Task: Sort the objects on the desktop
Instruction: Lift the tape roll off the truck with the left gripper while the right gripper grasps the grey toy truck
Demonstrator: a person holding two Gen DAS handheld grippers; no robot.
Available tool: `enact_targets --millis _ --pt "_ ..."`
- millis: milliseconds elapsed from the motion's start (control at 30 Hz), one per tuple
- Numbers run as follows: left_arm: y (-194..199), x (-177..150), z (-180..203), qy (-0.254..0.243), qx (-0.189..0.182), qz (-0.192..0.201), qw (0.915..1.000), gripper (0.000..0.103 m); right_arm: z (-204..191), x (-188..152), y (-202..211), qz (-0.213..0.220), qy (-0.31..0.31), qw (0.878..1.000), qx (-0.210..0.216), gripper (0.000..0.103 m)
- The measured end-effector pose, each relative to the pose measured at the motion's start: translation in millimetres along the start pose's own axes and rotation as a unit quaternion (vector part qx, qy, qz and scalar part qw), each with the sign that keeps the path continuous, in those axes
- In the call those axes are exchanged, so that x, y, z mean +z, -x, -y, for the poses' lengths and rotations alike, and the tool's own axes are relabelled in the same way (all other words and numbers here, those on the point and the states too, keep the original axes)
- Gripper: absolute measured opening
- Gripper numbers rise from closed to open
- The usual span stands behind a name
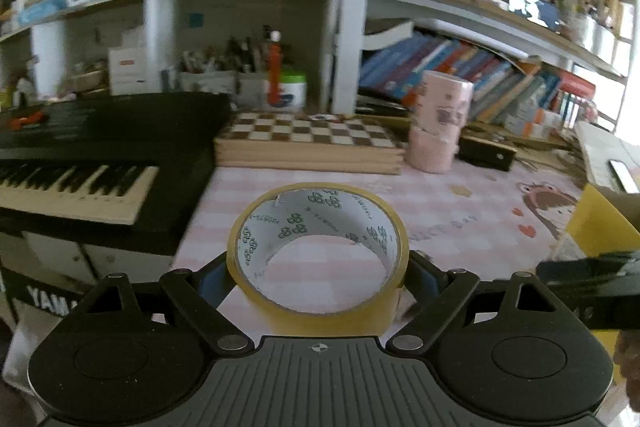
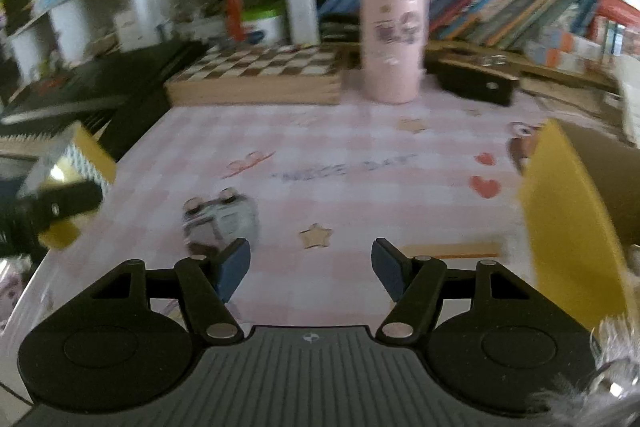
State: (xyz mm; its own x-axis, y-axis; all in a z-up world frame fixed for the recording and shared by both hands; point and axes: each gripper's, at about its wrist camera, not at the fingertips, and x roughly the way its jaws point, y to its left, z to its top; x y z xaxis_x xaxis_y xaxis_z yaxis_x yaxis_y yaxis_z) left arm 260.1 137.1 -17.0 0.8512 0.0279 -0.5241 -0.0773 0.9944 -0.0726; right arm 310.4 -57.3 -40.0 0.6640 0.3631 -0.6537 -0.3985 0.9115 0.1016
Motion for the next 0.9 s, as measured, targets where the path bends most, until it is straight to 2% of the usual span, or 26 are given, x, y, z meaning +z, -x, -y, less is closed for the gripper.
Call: enact_targets --millis 333,667,900 --pt "13 -7 -22 0.018 0.048 -0.006 0.9986 0.089 -35 5 -42 -0.025 0.057 0.996 0.058 0.066" --pt "16 -9 -22 0.025 0.049 -0.003 0.9985 0.089 -52 17 -75 -0.029 0.121 0.989 0.077 0.067" --pt "17 -10 -16 0.022 0.044 -0.005 0.9988 0.089 -51 17 -86 -0.05 0.121 0.988 0.086 0.062"
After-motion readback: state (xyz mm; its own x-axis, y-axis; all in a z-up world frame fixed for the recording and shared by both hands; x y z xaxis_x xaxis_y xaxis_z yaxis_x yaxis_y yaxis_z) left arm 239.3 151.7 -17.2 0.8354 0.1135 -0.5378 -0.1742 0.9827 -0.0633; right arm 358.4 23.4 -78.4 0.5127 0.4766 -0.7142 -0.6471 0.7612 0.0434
